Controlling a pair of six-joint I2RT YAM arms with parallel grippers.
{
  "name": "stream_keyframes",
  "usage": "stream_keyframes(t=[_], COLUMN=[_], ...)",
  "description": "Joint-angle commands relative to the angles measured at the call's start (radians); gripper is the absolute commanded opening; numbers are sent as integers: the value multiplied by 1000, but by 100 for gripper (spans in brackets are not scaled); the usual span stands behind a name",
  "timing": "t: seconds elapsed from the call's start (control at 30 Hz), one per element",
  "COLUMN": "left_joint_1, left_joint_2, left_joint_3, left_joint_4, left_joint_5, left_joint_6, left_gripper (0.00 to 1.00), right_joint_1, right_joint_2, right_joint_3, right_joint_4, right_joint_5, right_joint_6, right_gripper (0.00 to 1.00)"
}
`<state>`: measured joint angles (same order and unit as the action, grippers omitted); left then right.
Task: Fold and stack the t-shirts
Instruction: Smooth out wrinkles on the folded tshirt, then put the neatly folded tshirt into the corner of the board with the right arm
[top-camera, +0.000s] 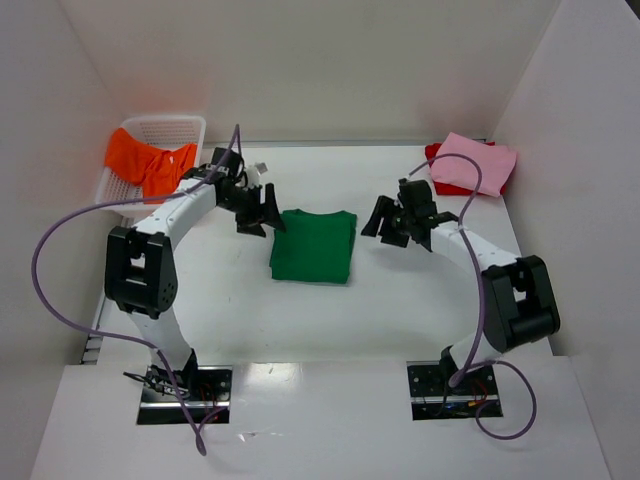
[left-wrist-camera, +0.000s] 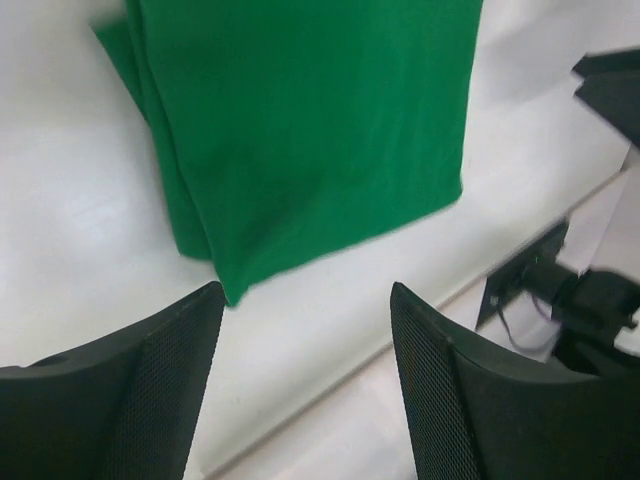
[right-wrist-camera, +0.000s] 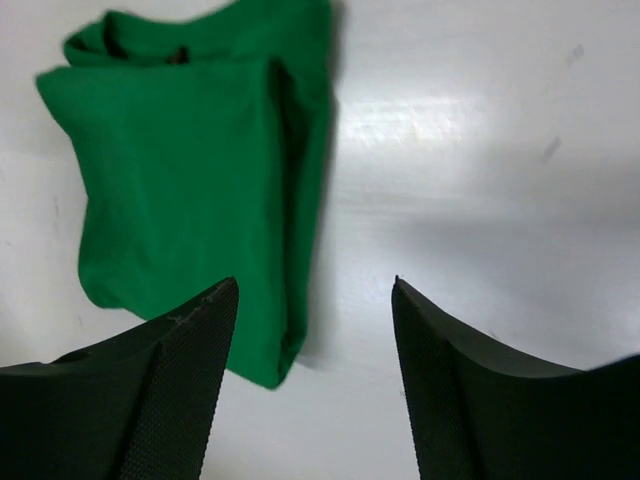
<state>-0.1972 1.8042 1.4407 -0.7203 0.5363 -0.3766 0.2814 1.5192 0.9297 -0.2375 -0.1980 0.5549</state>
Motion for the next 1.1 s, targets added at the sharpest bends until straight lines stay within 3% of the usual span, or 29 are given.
stream_keyframes(t=[0.0,0.27,0.47,0.93,1.07], left_joint_1=[27,27,27,27,27], left_joint_2=[34,134,144,145,123], left_joint_3=[44,93,129,106,71], left_joint_4=[116,216,206,236,236], left_joint_5=[-36,-76,-76,-95,-104], left_joint_6=[-49,-70,-36,-5,4], left_gripper=[75,77,77,78,78], right_joint_1=[1,1,1,125,136], right_joint_2=[93,245,236,397,397], right_joint_3=[68,79,11,75,75], right_joint_4=[91,123,229,190,190], right_joint_5=[-41,-142,-167,-146,-92], right_joint_6=[-27,-39,-10,51,72], right_gripper=[70,98,98,98,91])
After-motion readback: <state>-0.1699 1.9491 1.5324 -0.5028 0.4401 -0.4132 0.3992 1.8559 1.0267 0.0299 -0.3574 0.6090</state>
